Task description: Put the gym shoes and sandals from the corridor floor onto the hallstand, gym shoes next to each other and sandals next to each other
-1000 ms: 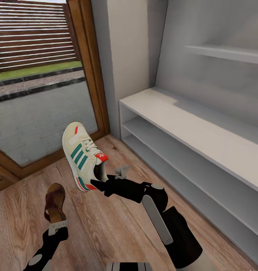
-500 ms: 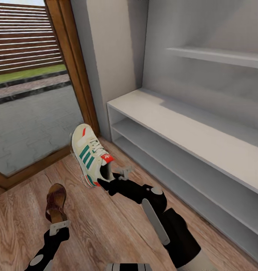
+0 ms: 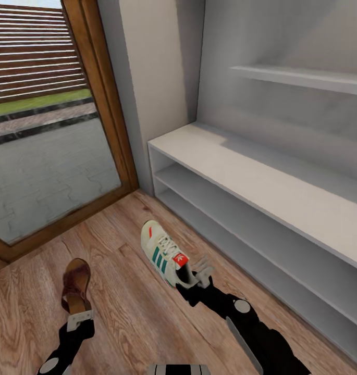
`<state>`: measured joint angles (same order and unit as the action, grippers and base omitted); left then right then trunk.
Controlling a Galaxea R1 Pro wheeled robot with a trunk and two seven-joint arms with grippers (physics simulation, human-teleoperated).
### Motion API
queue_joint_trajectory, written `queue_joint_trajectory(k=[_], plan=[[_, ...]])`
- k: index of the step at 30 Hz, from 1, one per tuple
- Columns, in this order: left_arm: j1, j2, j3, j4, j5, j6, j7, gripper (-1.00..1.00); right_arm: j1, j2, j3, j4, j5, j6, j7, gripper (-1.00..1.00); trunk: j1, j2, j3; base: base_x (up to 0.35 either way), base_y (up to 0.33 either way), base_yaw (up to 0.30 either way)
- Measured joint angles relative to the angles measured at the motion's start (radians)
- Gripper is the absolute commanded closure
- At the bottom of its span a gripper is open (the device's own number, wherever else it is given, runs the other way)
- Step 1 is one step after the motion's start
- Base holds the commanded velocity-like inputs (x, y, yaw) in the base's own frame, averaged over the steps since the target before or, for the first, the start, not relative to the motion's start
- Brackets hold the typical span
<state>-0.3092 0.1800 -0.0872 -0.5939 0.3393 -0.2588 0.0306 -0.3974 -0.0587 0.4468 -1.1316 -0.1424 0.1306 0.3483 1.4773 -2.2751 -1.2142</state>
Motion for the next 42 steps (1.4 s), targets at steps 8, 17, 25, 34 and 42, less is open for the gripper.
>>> queue_joint_trajectory(k=[8,17,25,34,42], plan=[[0.000,-0.010,-0.005,0.084,-0.011,-0.059,-0.002,1.00,0.027,-0.034,-0.003,0.355,-0.003,-0.255,-0.001,1.00,0.000,0.000,0.000,0.000,0.000,0.000],[0.018,-0.017,-0.008,0.143,-0.013,-0.154,-0.004,1.00,0.029,-0.033,-0.005,0.717,-0.008,-0.609,-0.004,1.00,0.000,0.000,0.000,0.000,0.000,0.000],[0.055,-0.038,-0.021,0.142,-0.019,-0.174,-0.005,1.00,0.028,-0.033,-0.007,0.796,-0.012,-0.722,-0.023,1.00,0.000,0.000,0.000,0.000,0.000,0.000],[0.061,-0.040,-0.031,0.144,-0.019,-0.175,-0.005,1.00,0.028,-0.033,-0.081,0.802,-0.017,-0.725,-0.140,1.00,0.000,0.000,0.000,0.000,0.000,0.000],[0.061,-0.040,-0.061,0.150,-0.057,-0.174,-0.048,1.00,0.028,-0.040,-0.126,0.871,-0.014,-0.726,-0.165,1.00,0.000,0.000,0.000,0.000,0.000,-0.080]])
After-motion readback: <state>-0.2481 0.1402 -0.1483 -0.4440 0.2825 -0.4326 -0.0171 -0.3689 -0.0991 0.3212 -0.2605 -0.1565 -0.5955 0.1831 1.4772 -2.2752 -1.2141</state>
